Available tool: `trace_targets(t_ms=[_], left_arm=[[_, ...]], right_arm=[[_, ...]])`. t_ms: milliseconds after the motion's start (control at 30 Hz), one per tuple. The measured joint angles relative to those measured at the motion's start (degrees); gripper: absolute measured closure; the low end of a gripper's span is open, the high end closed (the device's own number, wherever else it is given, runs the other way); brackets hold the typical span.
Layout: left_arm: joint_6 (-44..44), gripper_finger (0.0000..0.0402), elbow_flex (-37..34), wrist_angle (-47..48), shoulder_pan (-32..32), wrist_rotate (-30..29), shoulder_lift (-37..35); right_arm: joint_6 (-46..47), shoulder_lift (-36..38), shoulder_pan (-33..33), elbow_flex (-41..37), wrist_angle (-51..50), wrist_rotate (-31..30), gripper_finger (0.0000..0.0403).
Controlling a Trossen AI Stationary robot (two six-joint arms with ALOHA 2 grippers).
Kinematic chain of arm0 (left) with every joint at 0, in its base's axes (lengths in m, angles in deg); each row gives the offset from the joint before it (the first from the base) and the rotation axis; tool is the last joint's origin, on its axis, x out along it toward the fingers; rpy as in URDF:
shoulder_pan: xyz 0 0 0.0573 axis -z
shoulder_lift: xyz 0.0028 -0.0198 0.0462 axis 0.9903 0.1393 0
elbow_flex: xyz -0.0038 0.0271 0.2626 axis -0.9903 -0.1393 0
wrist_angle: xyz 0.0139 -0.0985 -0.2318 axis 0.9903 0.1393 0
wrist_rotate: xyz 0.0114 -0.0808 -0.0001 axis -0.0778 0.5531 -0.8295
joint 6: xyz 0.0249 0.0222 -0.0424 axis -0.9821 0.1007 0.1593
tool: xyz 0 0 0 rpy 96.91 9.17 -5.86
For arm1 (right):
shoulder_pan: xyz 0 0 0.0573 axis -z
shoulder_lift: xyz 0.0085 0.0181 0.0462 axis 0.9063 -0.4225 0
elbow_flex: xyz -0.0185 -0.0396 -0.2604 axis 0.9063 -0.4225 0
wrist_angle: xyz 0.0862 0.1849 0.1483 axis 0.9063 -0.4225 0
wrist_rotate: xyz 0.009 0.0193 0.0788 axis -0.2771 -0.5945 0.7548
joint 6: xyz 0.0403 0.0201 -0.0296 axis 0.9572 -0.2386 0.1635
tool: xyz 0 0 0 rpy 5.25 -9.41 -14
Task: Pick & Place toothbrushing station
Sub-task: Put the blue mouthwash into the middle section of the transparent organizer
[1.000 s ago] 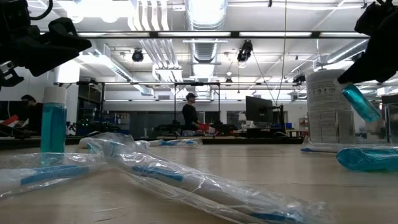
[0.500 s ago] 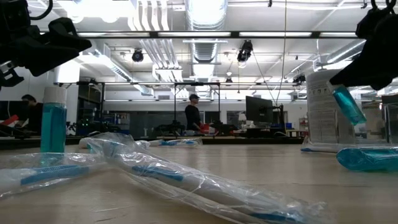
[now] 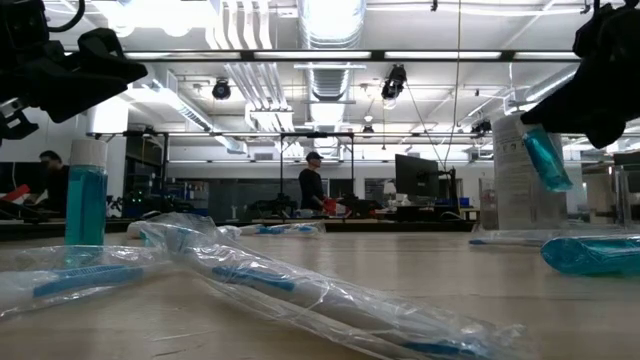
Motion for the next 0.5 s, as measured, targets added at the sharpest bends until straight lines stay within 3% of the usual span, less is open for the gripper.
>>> trace_targets(t_ms=[500], left_arm=[[0.0,0.0213,0.0,0.0,0.0,0.0,0.0]], right_arm=[[-2.0,-4.9,1.7,-1.1,5.7,0.2,0.0298]])
